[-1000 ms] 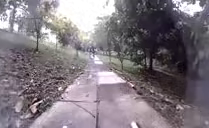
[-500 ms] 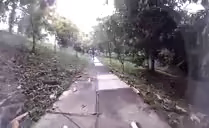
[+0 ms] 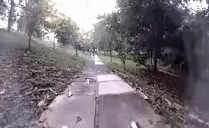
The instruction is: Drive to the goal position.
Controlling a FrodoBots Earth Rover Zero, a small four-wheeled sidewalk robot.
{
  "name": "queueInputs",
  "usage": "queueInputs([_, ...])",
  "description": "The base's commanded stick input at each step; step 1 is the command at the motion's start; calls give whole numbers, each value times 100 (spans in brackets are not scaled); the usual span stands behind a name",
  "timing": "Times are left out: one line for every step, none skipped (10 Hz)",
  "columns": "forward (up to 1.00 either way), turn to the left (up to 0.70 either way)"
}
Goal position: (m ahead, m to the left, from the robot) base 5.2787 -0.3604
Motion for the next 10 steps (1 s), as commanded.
queueInputs([70,-7])
queueInputs([70,-7])
queueInputs([70,-7])
queueInputs([70,-7])
queueInputs([70,-7])
queueInputs([70,-1])
queueInputs([70,0])
queueInputs([70,0])
queueInputs([70,0])
queueInputs([70,0])
